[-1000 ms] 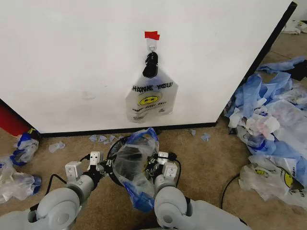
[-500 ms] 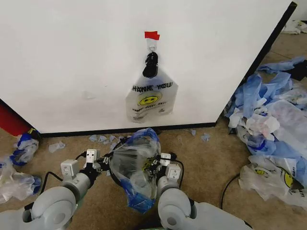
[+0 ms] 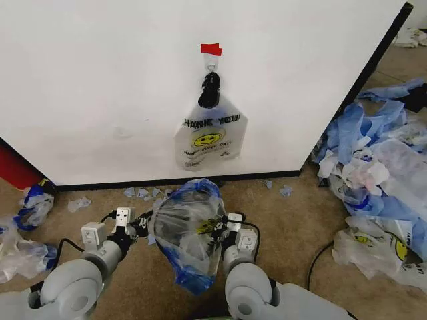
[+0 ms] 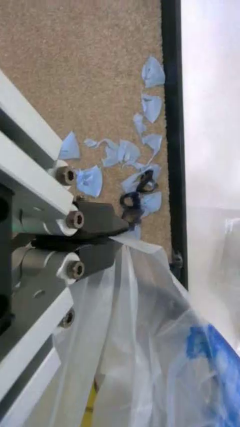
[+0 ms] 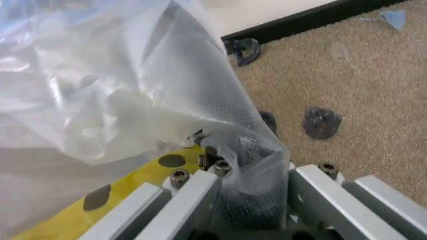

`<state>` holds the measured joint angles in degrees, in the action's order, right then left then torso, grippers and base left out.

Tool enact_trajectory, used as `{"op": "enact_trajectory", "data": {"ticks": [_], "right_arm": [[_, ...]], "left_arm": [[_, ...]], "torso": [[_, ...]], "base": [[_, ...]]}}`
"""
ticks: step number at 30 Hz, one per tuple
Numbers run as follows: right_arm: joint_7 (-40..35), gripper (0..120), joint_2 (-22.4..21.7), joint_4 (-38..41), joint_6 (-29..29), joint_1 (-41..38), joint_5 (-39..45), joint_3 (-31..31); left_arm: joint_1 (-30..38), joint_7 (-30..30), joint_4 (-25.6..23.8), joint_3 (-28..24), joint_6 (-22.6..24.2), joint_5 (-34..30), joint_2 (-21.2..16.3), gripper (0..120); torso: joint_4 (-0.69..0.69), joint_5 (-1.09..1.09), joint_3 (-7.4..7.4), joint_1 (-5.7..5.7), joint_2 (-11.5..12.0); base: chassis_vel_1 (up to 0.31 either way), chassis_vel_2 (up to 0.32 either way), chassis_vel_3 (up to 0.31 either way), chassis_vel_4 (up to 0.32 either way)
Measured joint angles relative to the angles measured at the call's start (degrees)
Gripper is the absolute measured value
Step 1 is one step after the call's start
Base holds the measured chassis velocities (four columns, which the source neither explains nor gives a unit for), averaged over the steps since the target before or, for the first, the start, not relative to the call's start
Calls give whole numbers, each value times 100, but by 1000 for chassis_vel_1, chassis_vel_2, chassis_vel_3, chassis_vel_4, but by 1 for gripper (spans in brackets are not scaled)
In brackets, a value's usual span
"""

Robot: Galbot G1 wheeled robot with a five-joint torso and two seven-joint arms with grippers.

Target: Pick up the garbage bag from the wall and place it over the trash bin.

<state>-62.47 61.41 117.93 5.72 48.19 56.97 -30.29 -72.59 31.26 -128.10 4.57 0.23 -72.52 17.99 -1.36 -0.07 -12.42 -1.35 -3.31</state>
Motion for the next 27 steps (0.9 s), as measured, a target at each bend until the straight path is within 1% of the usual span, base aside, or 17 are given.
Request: {"op": "enact_trajectory", "data": {"ticks": [9,13,21,27], "right_arm": [[175,0,-83,149,-110,101,90,125],[226,0,-105,188,-133,152,107,146],[283,0,-99,194,-183,139,121,146],[303,0,-105,157,-185,113,122,143]], "left_arm": [[-18,-50,284,0,-90,89,37,0],[-28,-72,338,-2,-119,114,67,0],[-132,-99,360,-27,-136,173,142,0],[-79,-101,329,-26,-143,235,119,0]], "torso": [[0,0,0,0,0],[0,0,0,0,0],[1,0,0,0,0],[0,0,0,0,0]], "base": [[0,0,0,0],[0,0,0,0],[0,0,0,0],[0,0,0,0]]}}
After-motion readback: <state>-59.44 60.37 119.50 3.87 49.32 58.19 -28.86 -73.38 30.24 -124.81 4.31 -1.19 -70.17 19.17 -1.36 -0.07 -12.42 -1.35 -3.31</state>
